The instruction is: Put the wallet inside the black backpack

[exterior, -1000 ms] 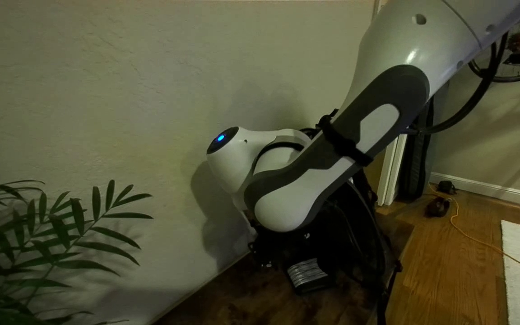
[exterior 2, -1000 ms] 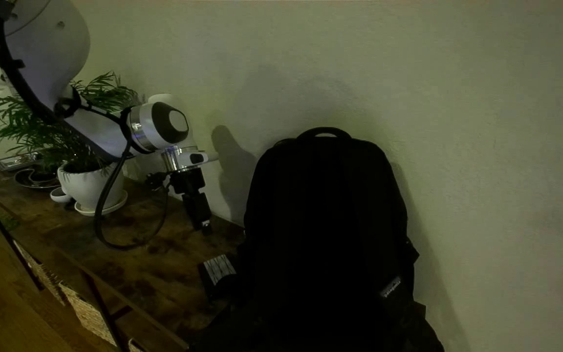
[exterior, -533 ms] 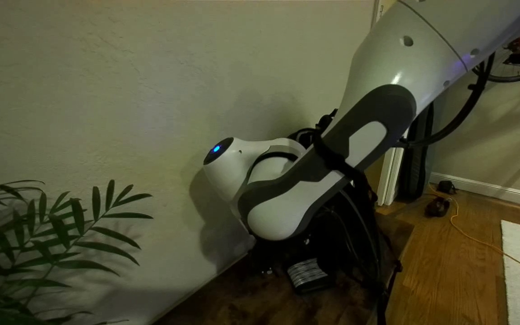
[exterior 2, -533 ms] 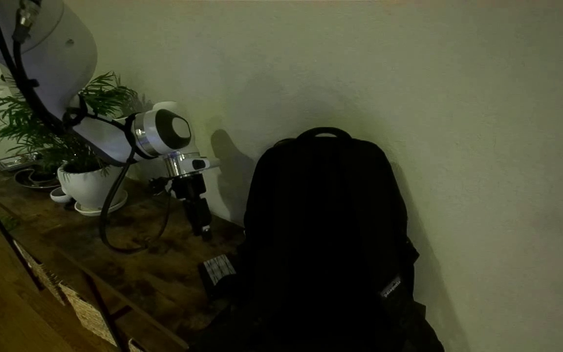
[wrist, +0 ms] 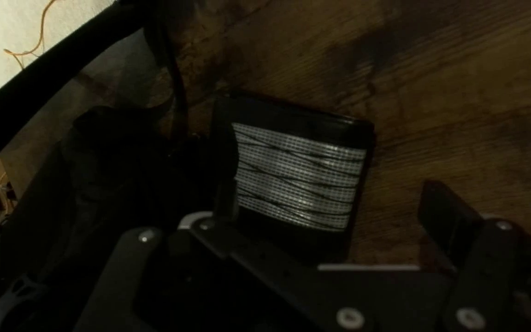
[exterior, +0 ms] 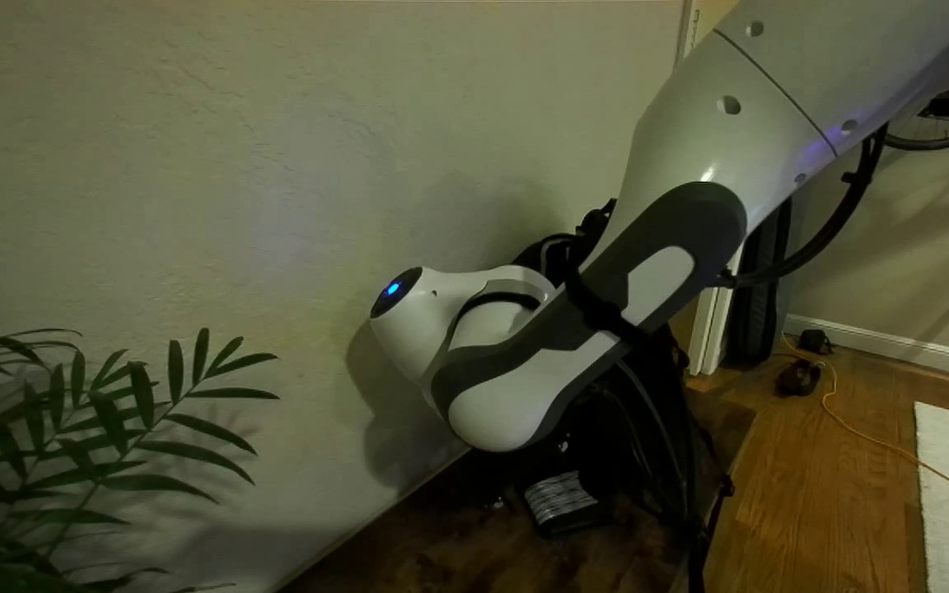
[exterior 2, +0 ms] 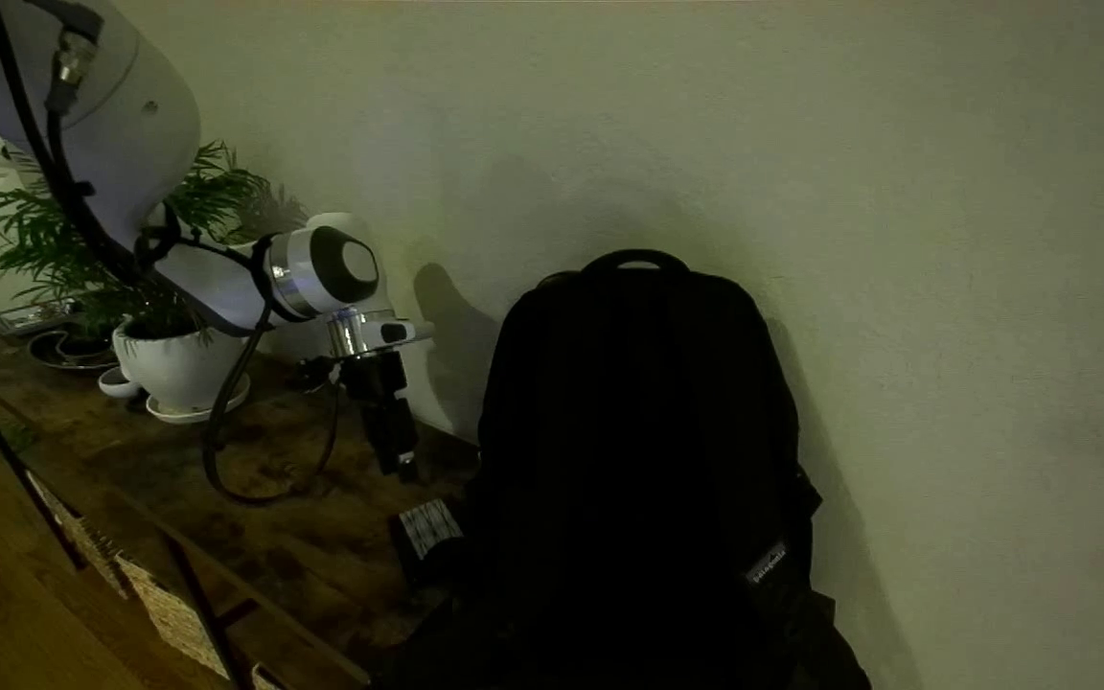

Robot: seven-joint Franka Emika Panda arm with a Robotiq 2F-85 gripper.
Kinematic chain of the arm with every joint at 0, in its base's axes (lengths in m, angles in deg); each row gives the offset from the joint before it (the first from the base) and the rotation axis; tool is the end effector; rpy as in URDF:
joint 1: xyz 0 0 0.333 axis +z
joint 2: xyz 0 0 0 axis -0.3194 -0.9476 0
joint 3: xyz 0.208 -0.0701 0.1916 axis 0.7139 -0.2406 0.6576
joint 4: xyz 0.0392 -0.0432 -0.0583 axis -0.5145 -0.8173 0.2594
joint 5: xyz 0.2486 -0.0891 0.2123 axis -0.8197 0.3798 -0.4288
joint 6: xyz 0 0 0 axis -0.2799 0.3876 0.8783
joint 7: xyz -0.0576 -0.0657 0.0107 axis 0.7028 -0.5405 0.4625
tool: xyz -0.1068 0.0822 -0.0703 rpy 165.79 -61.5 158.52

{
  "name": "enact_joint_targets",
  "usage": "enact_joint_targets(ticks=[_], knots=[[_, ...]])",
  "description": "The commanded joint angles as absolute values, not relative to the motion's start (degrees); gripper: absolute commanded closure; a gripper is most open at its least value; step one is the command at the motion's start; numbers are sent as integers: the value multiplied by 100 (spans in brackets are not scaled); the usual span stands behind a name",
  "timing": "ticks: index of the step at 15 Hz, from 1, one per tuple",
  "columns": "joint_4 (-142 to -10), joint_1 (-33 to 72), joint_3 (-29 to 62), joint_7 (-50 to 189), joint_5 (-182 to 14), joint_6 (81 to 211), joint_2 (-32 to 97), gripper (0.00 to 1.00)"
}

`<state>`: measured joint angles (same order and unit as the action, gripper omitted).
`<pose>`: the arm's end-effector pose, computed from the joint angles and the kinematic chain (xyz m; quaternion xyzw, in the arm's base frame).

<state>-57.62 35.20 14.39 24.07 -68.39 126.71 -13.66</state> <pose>0.6081 0.0914 0.0465 0.9413 -0.2208 -0.0667 0.2463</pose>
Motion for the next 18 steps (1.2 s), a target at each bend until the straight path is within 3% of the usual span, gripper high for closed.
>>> enact_joint_targets(ticks=[1, 18], knots=[[-5494, 3550, 1367, 2622, -6950, 12349, -1507, 0], [-4912, 3457, 1286, 2902, -6971, 11993, -1999, 0]])
